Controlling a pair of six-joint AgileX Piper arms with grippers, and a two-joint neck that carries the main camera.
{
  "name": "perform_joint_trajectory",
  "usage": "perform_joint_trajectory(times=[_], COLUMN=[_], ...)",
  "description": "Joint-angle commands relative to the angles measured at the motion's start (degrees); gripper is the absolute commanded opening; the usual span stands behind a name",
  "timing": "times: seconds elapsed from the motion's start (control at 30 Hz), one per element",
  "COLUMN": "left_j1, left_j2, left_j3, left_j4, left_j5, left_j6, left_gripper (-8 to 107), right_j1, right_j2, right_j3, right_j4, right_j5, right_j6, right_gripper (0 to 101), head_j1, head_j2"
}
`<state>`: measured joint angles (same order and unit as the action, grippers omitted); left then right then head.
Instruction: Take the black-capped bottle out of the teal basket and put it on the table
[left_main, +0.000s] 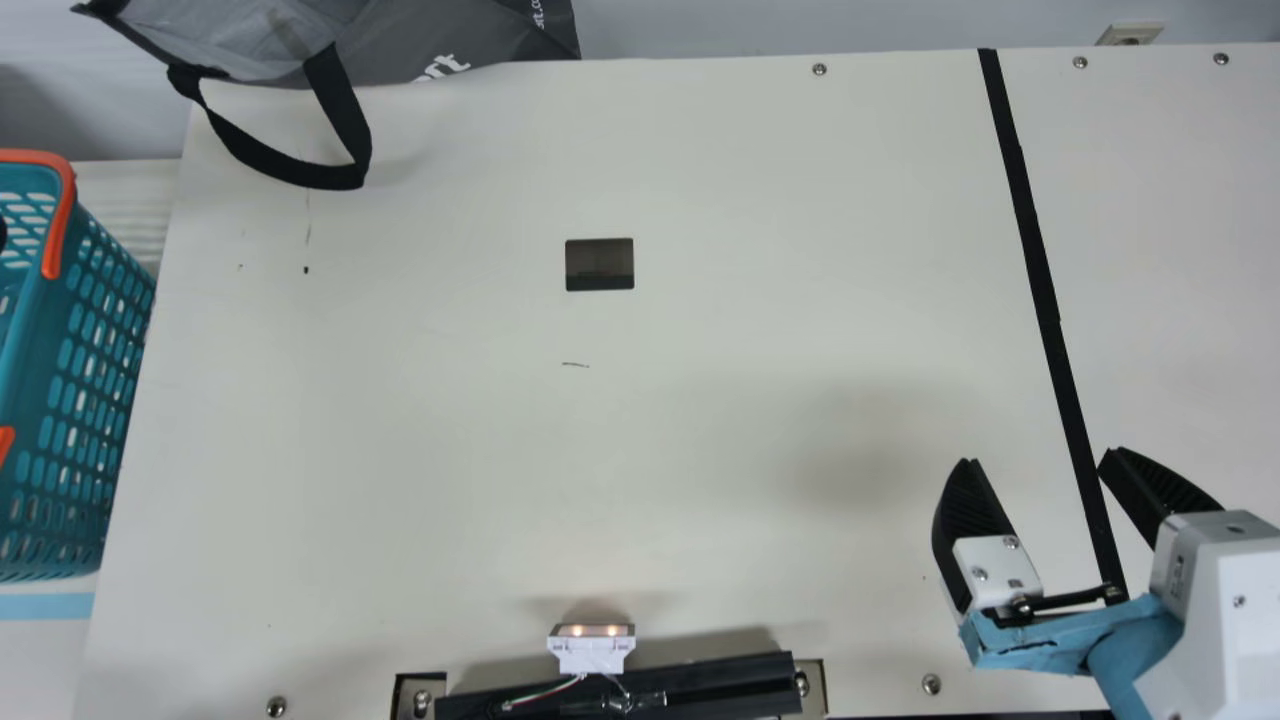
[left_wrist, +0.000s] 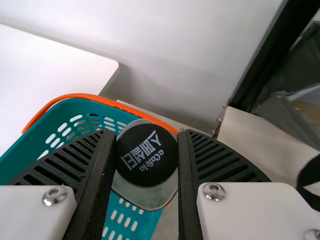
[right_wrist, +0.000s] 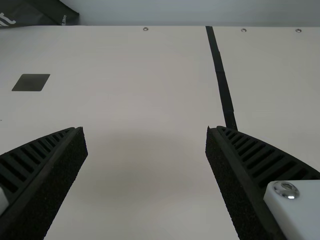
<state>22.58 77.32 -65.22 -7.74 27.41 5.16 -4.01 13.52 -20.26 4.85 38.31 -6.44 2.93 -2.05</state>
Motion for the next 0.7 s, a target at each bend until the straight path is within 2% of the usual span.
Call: perform_joint_trajectory(times=[0.0, 0.67], left_j1=[-1.00, -14.29], left_j2=[-0.30, -1.67], left_j3=[0.00, 1.10], left_j4=[0.40, 9.39], left_j5=[0.07, 0.54], left_j6=[-0.42, -9.47], left_gripper=[0, 0], right_j1=[0.00, 0.00], right_j2=[0.00, 0.00], right_j3=[0.00, 0.00], right_j4=[0.00, -0.02], right_j5=[0.00, 0.00], right_j6=[0.00, 0.00], right_gripper=[91, 91], head_j1=[-0.21, -0.21], head_j2=[0.47, 0.47])
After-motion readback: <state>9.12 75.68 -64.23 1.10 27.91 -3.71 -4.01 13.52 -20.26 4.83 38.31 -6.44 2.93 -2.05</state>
